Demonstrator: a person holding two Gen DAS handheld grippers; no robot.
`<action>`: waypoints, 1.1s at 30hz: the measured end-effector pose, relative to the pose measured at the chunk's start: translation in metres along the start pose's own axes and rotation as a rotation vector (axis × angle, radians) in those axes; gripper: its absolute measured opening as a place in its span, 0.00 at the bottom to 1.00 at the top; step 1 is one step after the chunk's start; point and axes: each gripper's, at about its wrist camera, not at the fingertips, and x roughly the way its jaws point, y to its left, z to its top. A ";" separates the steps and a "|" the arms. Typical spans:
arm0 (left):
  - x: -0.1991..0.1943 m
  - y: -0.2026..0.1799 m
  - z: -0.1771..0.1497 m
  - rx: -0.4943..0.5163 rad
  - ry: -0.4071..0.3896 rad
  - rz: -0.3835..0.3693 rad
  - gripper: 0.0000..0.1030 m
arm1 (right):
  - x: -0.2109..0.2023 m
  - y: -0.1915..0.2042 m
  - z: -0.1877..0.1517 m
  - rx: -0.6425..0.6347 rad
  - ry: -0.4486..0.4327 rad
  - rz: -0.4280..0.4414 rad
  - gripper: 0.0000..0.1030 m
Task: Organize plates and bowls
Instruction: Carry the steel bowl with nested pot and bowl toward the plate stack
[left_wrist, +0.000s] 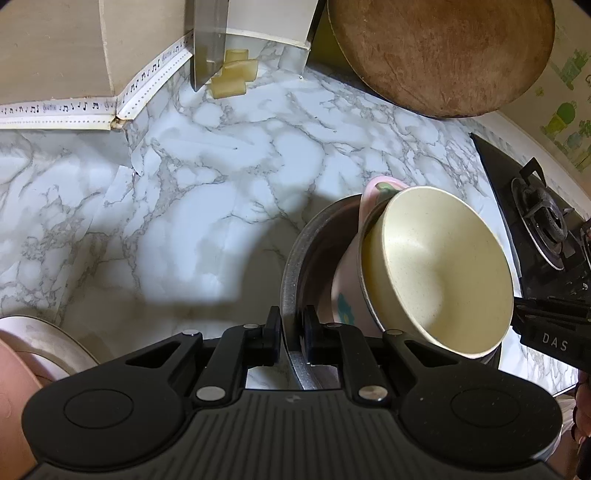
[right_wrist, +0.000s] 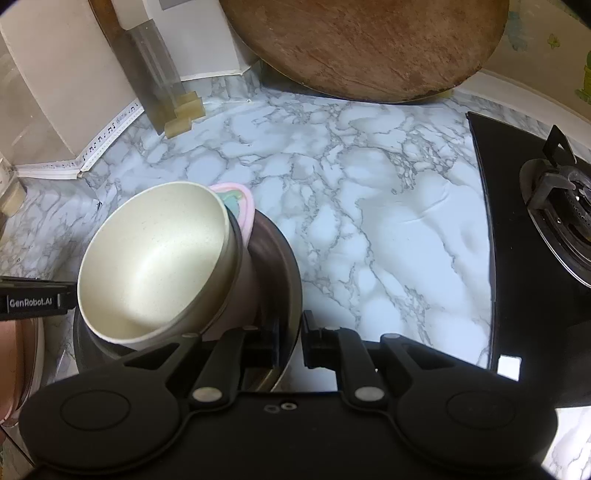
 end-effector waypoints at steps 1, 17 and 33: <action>-0.002 -0.001 0.000 0.001 -0.005 0.001 0.10 | 0.000 0.000 0.000 0.002 0.003 0.000 0.13; -0.035 0.011 0.000 -0.034 -0.073 0.018 0.10 | -0.018 0.020 0.011 -0.071 -0.044 0.021 0.13; -0.116 0.070 -0.019 -0.144 -0.178 0.093 0.10 | -0.051 0.093 0.029 -0.200 -0.114 0.122 0.12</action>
